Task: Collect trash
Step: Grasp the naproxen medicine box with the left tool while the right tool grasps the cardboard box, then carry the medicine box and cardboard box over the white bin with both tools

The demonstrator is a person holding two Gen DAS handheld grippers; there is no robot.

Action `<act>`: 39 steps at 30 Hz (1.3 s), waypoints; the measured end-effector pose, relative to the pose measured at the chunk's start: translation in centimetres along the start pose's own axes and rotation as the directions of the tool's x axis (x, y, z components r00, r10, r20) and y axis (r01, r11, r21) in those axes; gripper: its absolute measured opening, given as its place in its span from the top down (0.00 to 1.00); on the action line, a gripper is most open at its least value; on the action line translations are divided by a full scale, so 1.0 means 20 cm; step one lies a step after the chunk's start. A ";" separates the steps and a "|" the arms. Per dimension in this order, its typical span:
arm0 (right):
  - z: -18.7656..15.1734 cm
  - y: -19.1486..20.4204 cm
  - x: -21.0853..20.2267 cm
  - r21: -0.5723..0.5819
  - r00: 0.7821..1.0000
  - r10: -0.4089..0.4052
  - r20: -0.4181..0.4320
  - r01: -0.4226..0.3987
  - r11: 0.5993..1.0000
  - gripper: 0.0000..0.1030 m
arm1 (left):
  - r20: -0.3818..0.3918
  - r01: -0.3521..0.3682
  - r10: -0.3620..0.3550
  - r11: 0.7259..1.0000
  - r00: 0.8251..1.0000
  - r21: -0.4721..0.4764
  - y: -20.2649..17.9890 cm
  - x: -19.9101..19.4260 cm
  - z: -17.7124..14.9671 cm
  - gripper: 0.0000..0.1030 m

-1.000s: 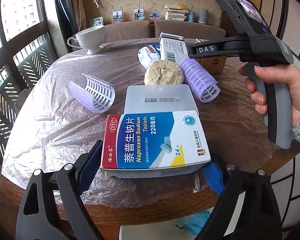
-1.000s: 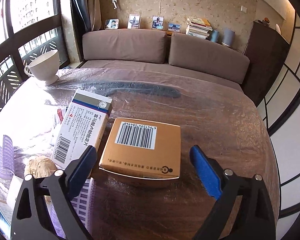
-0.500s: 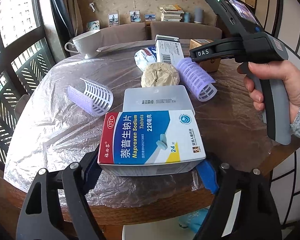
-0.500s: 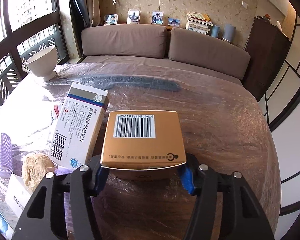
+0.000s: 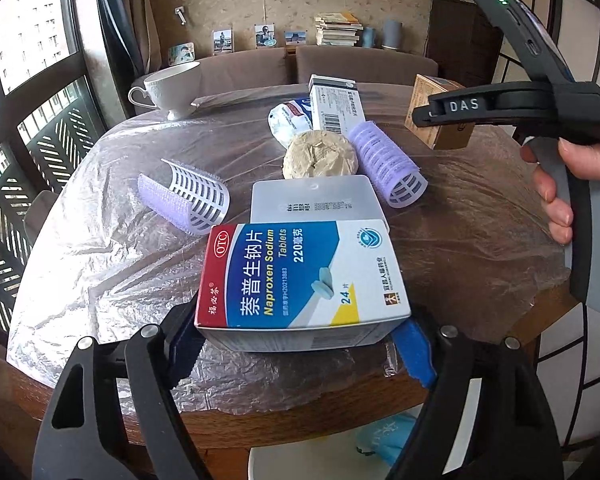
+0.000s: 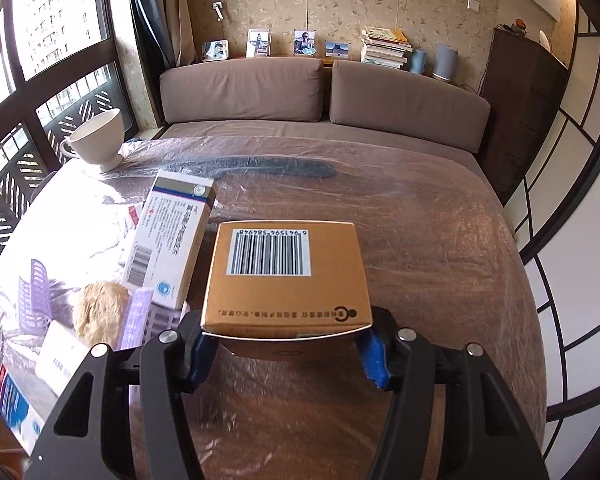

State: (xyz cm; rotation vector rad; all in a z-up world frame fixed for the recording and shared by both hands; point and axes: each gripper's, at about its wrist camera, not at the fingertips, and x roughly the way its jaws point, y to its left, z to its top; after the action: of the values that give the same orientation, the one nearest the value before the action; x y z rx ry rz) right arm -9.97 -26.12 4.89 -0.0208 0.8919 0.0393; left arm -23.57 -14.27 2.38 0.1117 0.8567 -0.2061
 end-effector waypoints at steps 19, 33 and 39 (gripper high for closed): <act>-0.31 0.00 -0.23 0.051 0.996 0.051 -0.073 -0.048 0.998 0.44 | -0.008 0.014 -0.014 1.000 1.000 -0.024 0.07 -0.01 0.00 0.21; -0.49 0.07 -0.38 0.053 0.992 0.087 -0.093 -0.082 0.995 0.44 | 0.000 0.035 -0.035 0.999 0.999 -0.016 0.09 -0.08 -0.02 0.21; -0.53 0.11 -0.45 0.055 0.991 0.097 -0.090 -0.092 0.994 0.44 | 0.010 0.045 -0.045 0.999 0.999 -0.005 0.12 -0.13 -0.04 0.21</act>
State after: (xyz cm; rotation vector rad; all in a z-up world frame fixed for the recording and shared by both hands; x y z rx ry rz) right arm -23.96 -24.58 5.15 0.0677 0.9861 0.1050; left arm -25.26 -11.49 3.87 0.0864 0.8503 -0.2459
